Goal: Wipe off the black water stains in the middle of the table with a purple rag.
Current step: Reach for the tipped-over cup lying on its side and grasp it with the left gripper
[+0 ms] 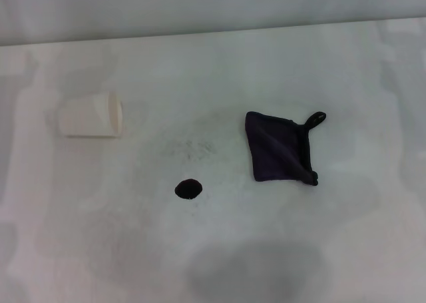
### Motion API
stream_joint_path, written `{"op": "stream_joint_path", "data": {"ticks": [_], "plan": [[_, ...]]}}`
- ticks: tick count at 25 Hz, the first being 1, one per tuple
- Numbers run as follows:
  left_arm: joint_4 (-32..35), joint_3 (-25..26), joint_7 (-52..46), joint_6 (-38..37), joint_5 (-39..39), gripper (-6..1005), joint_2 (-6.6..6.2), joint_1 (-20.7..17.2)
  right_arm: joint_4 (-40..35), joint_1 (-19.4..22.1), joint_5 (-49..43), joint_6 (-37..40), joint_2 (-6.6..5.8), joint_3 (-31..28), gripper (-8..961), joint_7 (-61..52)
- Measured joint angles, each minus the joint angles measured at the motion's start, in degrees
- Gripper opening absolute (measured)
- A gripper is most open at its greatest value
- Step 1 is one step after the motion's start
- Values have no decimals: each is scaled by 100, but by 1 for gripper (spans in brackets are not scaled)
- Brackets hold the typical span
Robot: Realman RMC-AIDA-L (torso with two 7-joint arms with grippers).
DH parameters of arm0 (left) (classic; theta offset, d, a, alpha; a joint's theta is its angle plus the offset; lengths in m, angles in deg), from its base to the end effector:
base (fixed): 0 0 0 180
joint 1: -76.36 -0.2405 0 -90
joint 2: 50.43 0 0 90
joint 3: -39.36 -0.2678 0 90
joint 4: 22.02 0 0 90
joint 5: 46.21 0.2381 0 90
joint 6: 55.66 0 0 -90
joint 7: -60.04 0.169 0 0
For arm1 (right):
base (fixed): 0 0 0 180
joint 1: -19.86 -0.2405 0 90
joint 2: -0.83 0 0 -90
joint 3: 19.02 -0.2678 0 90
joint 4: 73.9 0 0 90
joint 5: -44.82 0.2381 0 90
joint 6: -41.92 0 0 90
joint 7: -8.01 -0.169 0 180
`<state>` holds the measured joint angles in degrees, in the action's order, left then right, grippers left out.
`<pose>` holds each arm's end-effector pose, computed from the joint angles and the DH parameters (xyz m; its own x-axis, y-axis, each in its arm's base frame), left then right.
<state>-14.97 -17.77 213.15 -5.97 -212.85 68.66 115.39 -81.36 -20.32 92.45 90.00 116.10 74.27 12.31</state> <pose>-0.3317 0.4703 0.0075 0.4986 0.0058 0.8668 0.8668 -0.0106 -0.4985 0.3588 0.4793 0.0595 0.6937 0.0250 -0.7198 -0.6963 0.2790 -0.6613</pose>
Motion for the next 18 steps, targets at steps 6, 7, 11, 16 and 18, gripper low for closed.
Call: {"op": "stream_joint_path", "data": {"ticks": [6, 7, 11, 16, 18], "plan": [[67, 1, 0, -4, -1, 891, -4, 1, -15, -57, 4, 0, -10, -37, 841, 0], [68, 1, 7, -5, -3, 891, -4, 2, -15, -57, 4, 0, -10, -37, 841, 0], [68, 0, 209, -4, -9, 891, -2, 4, -11, -100, 18, -29, 2, -369, 841, 0], [69, 126, 294, 4, -114, 891, 14, -2, -9, -108, 19, -38, 9, -447, 841, 11], [46, 374, 294, 14, -116, 890, 25, 22, 5, -156, 18, -73, 8, -447, 841, 70]]}}
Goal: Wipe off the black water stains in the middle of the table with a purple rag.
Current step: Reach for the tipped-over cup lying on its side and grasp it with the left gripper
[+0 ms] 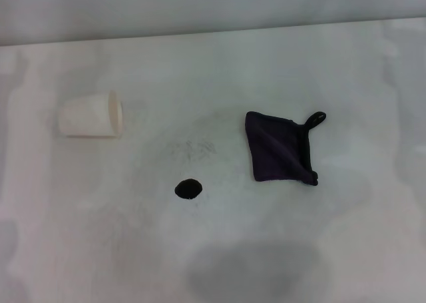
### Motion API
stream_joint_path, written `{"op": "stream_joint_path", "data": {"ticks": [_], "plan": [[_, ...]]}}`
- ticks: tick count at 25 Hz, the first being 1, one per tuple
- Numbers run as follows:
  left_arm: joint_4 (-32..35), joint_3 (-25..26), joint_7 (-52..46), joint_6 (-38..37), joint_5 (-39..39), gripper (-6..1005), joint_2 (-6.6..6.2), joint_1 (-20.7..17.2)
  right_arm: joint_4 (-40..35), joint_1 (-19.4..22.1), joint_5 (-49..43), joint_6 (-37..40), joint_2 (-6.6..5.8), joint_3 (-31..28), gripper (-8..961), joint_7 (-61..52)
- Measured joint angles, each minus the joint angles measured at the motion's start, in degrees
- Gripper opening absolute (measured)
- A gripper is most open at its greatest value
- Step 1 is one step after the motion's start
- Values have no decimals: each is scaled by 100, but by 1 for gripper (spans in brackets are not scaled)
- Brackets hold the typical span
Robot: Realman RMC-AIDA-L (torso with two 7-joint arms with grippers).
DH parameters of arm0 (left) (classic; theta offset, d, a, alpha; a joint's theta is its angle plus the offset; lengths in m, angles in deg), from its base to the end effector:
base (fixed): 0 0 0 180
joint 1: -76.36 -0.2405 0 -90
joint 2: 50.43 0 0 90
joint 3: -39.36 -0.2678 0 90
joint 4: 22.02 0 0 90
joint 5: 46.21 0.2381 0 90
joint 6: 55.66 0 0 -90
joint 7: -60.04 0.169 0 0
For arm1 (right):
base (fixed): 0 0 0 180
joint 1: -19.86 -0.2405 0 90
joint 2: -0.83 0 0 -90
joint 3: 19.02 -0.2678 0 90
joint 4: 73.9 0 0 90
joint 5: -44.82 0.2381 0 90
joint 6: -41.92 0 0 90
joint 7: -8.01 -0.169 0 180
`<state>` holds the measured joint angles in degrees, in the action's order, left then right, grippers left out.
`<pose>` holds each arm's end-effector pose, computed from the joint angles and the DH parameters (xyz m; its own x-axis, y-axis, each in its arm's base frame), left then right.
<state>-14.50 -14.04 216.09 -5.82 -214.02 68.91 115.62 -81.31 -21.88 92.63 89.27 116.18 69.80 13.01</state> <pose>-0.3352 0.4718 0.0183 0.4993 -0.0323 0.8658 0.8661 0.0451 -0.4978 0.3553 0.4863 0.0663 0.6641 0.0432 -0.7464 -0.7172 0.3189 -0.6196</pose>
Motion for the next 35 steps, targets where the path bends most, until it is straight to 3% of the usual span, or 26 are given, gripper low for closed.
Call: {"op": "stream_joint_path", "data": {"ticks": [6, 23, 29, 32, 33, 35], "plan": [[-72, 76, 20, -35, 0, 890, 8, -30, 101, -200, -22, -149, -33, 0, 840, 75], [-93, 16, 57, 64, 18, 891, 25, -421, -28, -24, -70, -85, 39, 374, 840, 35], [-98, 1, 26, 197, 17, 891, 37, -475, -211, 223, -70, 144, 58, 1085, 840, 32], [-99, -126, 25, 322, 21, 891, 37, -485, -284, 310, -69, 164, 65, 1211, 840, 27], [-85, -430, 6, 466, 22, 891, 34, -510, -291, 327, -69, 162, 66, 1215, 840, 23], [-69, -570, -25, 563, 22, 891, 33, -529, -293, 345, -66, 145, 66, 1216, 840, 16]]}}
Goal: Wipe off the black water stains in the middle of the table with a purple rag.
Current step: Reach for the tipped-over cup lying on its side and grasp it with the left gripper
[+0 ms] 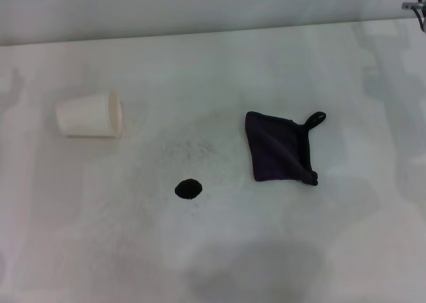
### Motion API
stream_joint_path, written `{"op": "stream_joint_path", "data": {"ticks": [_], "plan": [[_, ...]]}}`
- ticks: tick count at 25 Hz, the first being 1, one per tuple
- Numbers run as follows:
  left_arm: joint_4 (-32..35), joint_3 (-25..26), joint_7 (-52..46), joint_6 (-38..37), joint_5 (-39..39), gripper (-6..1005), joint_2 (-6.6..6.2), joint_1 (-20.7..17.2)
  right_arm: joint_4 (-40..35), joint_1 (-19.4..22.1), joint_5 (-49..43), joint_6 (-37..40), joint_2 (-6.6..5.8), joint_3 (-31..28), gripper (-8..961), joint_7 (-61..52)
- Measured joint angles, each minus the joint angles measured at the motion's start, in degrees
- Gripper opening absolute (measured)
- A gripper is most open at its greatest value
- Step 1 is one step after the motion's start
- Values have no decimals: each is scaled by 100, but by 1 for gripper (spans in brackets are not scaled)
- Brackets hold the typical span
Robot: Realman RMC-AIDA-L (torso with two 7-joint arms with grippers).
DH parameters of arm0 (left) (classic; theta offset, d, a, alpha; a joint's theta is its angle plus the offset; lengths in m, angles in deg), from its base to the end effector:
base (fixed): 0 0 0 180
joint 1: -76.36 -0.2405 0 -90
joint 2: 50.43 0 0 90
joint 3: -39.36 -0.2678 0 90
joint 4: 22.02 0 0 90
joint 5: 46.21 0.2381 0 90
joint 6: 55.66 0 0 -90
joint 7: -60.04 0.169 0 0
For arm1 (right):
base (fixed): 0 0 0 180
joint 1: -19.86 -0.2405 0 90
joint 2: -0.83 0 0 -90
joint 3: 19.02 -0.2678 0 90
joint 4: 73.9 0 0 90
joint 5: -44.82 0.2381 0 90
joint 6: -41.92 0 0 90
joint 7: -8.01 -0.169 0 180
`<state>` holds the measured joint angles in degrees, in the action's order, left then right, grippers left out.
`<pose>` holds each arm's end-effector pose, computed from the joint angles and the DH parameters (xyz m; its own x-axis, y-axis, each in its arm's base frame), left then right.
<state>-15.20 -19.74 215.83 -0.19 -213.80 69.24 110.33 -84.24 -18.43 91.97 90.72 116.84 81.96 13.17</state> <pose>-0.3542 0.4379 0.0074 0.5376 -0.0245 0.8429 0.8432 0.0048 -0.5376 0.3413 0.4769 0.0361 0.7414 0.0216 -0.6707 -0.6644 0.1646 -0.7290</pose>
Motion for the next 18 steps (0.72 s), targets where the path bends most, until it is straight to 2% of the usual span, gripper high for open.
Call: {"op": "stream_joint_path", "data": {"ticks": [6, 10, 14, 18], "plan": [[-14, -140, -34, 277, -2, 891, 4, -33, -4, -5, 0, -21, 17, 40, 841, -5], [117, -835, -354, 454, 3, 891, -33, -122, -3, 7, 28, -24, 20, 41, 841, -6], [375, -1231, -805, 424, 16, 891, -74, -261, -2, 7, 37, -7, 12, 17, 841, -87], [742, -1545, -1727, 414, 415, 890, -226, -436, 22, -3, 30, 24, -7, 11, 840, -244]]}}
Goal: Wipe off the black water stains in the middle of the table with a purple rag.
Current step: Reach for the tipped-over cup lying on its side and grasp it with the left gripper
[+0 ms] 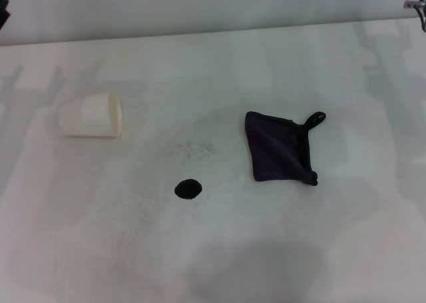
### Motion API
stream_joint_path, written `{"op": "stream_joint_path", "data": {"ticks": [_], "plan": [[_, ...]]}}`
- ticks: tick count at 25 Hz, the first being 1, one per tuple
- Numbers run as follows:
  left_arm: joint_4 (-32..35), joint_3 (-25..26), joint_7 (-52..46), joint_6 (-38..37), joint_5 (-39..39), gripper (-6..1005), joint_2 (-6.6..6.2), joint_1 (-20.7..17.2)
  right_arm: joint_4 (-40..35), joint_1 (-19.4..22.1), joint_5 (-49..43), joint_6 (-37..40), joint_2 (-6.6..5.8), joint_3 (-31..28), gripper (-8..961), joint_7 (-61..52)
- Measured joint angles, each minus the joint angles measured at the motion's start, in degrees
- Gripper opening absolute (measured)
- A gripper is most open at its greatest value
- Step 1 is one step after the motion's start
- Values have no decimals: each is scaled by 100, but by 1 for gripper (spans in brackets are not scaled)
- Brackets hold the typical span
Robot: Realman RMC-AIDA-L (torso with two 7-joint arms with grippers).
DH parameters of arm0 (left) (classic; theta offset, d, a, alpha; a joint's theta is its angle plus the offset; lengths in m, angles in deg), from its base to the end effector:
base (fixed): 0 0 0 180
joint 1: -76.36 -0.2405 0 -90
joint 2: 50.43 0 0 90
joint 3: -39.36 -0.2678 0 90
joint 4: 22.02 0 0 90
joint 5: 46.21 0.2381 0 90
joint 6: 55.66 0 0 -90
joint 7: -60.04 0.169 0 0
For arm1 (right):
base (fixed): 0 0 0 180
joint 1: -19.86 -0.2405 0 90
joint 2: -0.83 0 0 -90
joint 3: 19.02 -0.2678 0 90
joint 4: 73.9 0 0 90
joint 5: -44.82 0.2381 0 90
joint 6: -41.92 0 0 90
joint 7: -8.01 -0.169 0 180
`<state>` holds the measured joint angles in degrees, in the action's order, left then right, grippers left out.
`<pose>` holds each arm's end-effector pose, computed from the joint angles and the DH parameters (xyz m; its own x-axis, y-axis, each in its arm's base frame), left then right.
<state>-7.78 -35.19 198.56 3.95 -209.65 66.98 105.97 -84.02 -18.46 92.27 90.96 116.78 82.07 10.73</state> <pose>-0.3213 0.4337 0.0040 0.4547 -0.0028 0.8906 0.8554 -0.2770 -0.4376 0.3423 0.4765 0.0373 0.7129 0.0305 -0.7006 -0.6946 0.1679 -0.6995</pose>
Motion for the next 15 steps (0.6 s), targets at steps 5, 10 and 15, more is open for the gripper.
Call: {"op": "stream_joint_path", "data": {"ticks": [5, 10, 15], "plan": [[487, -20, -1676, -4, 1349, 890, -407, -153, 10, -7, -19, 9, -2, 7, 840, -9], [1081, 28, -3461, -5, 3196, 890, -912, -175, 31, -13, -26, 9, -2, 20, 840, -9], [1617, 166, -4636, 15, 4960, 890, -1431, -117, 10, 12, -18, 8, 16, 24, 841, -9]]}}
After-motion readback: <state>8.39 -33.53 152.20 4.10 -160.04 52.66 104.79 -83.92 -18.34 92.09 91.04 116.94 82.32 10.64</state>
